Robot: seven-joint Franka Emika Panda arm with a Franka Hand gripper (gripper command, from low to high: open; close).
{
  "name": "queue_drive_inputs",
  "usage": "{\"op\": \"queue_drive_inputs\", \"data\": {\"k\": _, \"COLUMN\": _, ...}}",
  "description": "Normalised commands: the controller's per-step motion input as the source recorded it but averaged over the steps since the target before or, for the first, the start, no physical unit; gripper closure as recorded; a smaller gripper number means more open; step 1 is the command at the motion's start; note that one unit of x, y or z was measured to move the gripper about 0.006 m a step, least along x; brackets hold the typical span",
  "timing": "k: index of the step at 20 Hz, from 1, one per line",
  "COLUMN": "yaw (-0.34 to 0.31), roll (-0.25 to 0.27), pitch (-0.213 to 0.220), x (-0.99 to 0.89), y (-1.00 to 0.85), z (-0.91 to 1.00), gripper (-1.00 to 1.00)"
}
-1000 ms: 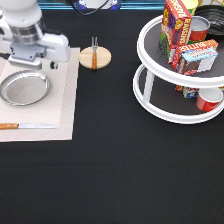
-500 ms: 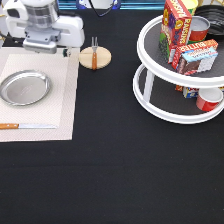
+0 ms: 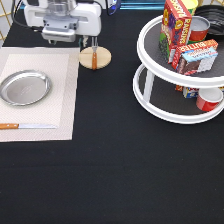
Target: Arrange plate and fork
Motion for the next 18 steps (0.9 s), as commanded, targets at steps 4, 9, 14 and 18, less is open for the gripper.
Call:
{"op": "queue_drive_inputs", "data": {"k": 4, "yaw": 0.168, "roll": -0.009, "pitch": 0.006, "x": -0.36, "y": 0.54, "z": -0.11, "gripper": -1.0}}
{"op": "queue_drive_inputs", "data": {"k": 9, "yaw": 0.17, "roll": 0.006, "pitch": 0.001, "x": -0.55, "y": 0.32, "z": -0.31, "gripper": -1.0}}
{"op": "queue_drive_inputs", "data": {"k": 14, "yaw": 0.114, "roll": 0.041, "pitch": -0.068, "x": -0.89, "y": -0.01, "z": -0.52, "gripper": -1.0}}
{"op": "queue_drive_inputs", "data": {"k": 18, "yaw": 0.054, "roll": 0.01, "pitch": -0.099, "x": -0.78, "y": 0.0, "z": -0.47, "gripper": -1.0}}
